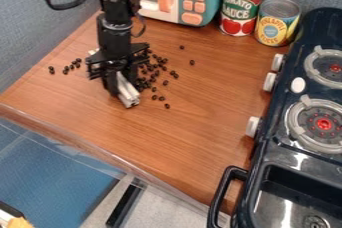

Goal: Sweep into pile

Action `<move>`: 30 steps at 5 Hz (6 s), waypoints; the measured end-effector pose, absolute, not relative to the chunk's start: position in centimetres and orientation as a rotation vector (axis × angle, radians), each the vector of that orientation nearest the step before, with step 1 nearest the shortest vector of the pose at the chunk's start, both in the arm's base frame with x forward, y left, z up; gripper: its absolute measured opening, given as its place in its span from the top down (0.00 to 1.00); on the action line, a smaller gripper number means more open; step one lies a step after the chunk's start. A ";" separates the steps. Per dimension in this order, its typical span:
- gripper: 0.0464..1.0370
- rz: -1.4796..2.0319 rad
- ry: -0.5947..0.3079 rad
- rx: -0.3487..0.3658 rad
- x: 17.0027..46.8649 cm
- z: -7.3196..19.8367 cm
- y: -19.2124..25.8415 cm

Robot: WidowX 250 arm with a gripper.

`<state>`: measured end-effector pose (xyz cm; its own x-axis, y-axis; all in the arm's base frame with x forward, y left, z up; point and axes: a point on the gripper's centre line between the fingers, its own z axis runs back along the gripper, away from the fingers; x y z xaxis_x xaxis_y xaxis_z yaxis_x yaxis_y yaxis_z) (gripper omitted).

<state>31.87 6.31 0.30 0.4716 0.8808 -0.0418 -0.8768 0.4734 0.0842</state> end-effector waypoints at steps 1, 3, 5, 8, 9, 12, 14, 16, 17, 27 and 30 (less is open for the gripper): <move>0.65 1.081 0.100 0.037 32.8 0.2 5.3; 0.65 1.076 0.094 0.043 33.3 0.3 4.5; 0.65 1.031 0.075 0.023 30.3 1.2 4.5; 0.65 1.060 -0.045 -0.005 26.7 3.8 8.8; 0.65 1.145 0.029 0.034 26.1 0.7 12.0; 0.65 1.183 0.078 0.033 26.0 0.3 15.7; 0.65 0.949 0.120 0.037 26.8 0.2 15.2; 0.65 0.756 0.192 0.004 29.6 0.2 14.7; 0.65 0.705 0.230 -0.035 30.5 0.2 13.9; 0.65 0.817 0.074 -0.045 22.8 8.2 12.0; 0.65 1.136 0.311 -0.029 21.4 1.2 17.4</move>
